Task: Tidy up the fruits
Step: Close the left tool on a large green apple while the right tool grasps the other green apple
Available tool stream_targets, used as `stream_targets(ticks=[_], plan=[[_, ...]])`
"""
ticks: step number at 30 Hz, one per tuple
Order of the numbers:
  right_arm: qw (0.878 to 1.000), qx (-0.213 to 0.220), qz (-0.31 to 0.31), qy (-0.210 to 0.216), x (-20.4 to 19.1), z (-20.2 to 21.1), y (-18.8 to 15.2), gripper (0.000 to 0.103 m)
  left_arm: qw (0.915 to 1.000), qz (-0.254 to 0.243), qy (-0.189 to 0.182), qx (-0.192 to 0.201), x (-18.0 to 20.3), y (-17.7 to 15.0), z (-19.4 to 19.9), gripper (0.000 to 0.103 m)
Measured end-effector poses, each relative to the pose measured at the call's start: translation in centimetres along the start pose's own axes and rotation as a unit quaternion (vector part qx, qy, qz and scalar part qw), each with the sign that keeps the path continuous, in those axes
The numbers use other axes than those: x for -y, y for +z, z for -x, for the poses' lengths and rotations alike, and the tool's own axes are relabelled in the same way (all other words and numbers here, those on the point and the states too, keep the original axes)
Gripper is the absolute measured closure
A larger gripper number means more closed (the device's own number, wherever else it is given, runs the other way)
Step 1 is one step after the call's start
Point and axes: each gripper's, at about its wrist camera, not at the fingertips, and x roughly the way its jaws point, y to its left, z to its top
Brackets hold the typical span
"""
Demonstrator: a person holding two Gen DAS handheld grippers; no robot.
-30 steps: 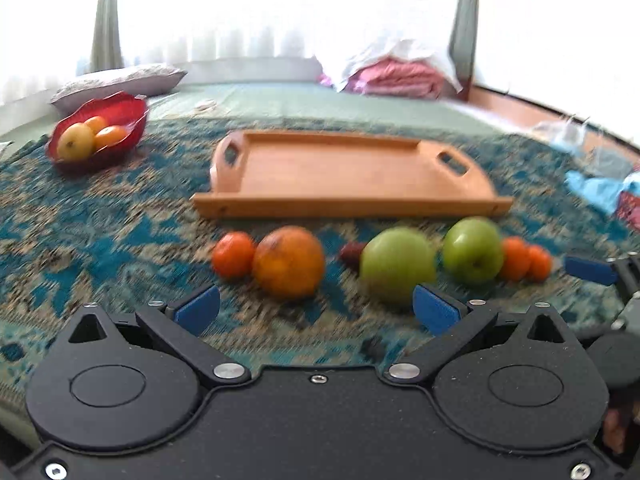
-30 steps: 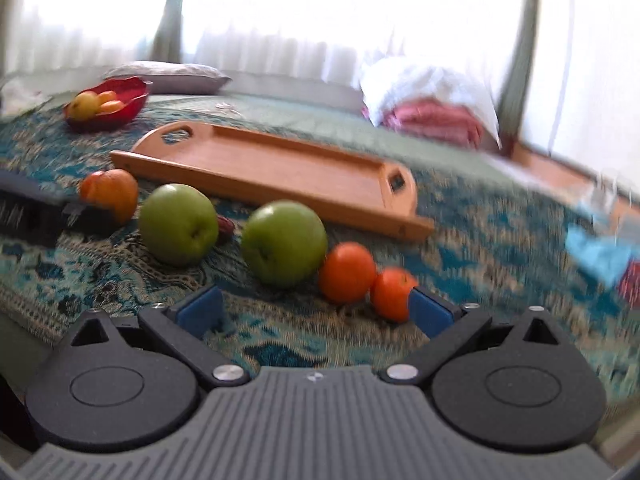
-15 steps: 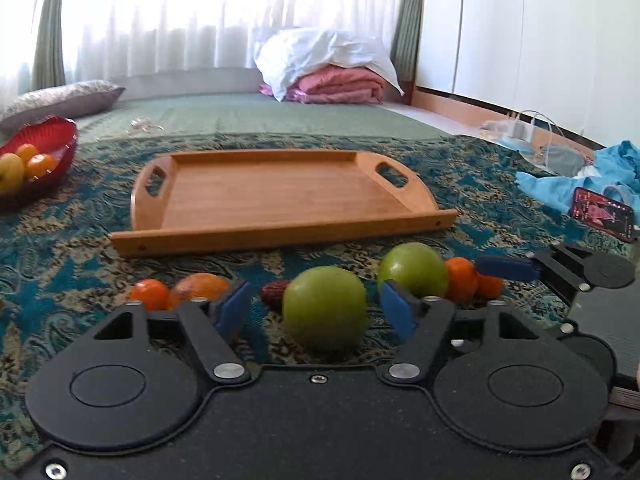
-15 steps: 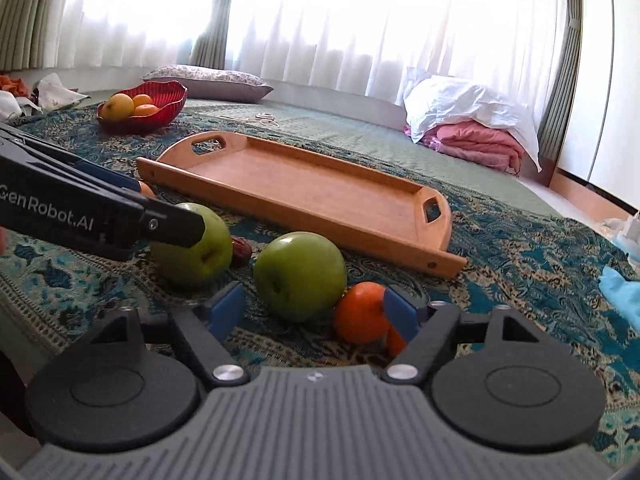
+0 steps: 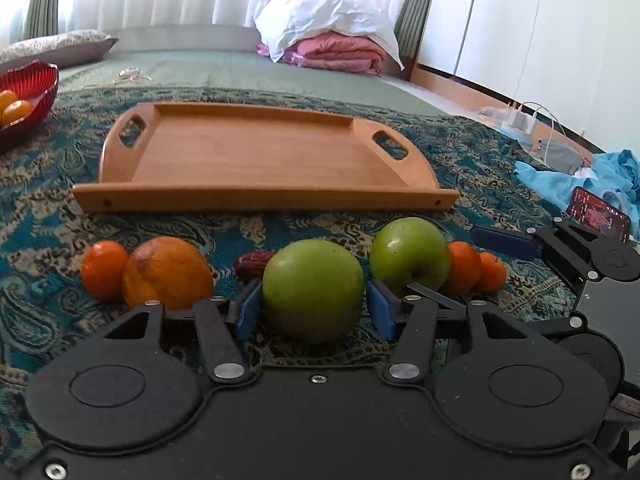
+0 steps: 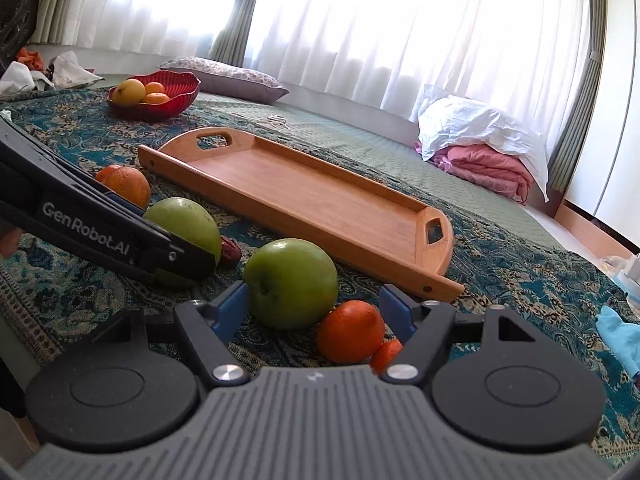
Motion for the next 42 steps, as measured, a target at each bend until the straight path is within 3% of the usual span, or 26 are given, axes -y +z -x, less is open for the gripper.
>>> stream_targets(ticks=[15,26,40,42], plan=[[0.999,0.001,0.03,0.013,-0.2,-0.8,0.1,0.021,0.9998,0.02,0.006,0.004,0.1,0.5,-0.7,0.051],[0.997,-0.035,0.029,0.06,0.1,-3.1,1.3,0.022,0.9987,0.002,0.031,0.041,0.6,1.8,1.5,0.051],[0.995,-0.071,-0.004,0.066,0.6,-5.7,2.1,0.035,0.9968,0.018,0.062,0.048,-0.9,2.5,1.5,0.051],[0.995,-0.073,-0.013,0.065,0.6,-5.9,2.2,0.041,0.9966,0.018,0.064,0.048,-0.9,2.6,1.4,0.051]])
